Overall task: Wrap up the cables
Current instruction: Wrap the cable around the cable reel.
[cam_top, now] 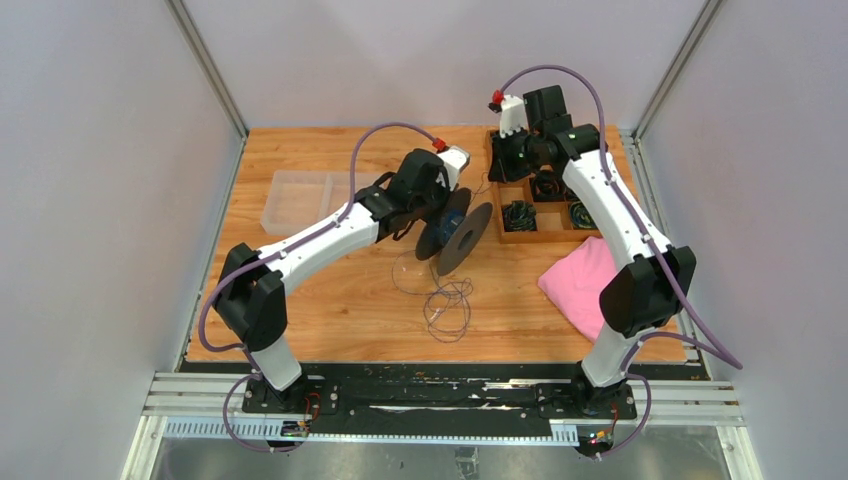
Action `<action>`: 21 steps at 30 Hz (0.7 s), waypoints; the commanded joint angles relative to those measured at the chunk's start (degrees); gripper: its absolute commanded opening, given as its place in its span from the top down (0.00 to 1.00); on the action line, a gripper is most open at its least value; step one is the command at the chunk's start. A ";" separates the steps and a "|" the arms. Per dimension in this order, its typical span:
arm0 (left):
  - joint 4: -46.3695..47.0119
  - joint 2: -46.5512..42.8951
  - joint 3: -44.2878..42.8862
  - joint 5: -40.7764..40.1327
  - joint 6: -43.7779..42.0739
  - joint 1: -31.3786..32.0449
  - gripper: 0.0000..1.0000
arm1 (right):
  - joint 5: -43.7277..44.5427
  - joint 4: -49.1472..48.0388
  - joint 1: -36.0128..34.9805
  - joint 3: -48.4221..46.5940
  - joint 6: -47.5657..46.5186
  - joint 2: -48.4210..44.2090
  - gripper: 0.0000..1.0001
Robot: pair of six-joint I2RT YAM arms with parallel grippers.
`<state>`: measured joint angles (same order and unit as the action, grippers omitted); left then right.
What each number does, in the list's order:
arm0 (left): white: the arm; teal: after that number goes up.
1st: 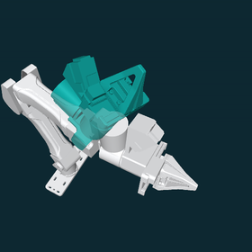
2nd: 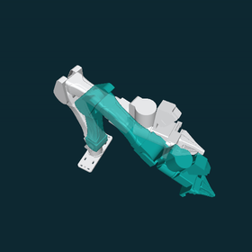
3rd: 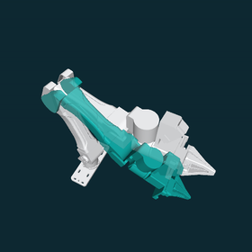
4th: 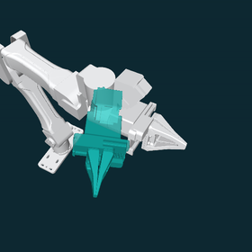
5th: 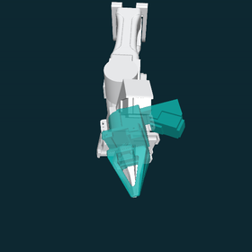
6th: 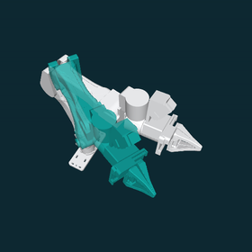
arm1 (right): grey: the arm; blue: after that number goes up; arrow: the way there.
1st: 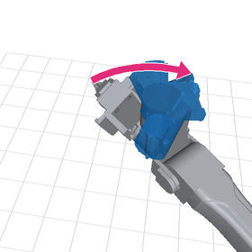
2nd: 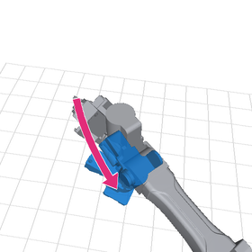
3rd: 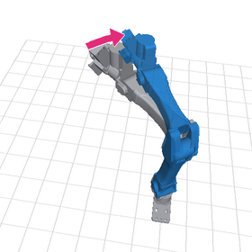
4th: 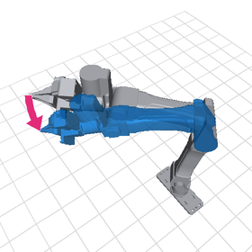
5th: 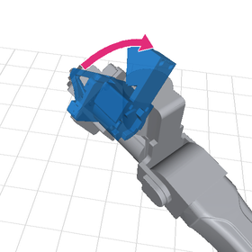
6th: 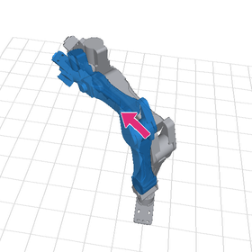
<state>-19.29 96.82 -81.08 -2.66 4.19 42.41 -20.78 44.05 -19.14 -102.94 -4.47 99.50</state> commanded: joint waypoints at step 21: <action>1.60 -2.03 -0.16 -19.66 4.95 0.09 1.00 | -16.61 -4.61 -6.09 2.34 10.53 3.68 0.99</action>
<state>-18.94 96.16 -80.58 -18.83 4.54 42.41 -36.86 40.34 -23.29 -102.13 5.08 102.35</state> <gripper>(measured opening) 0.039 0.011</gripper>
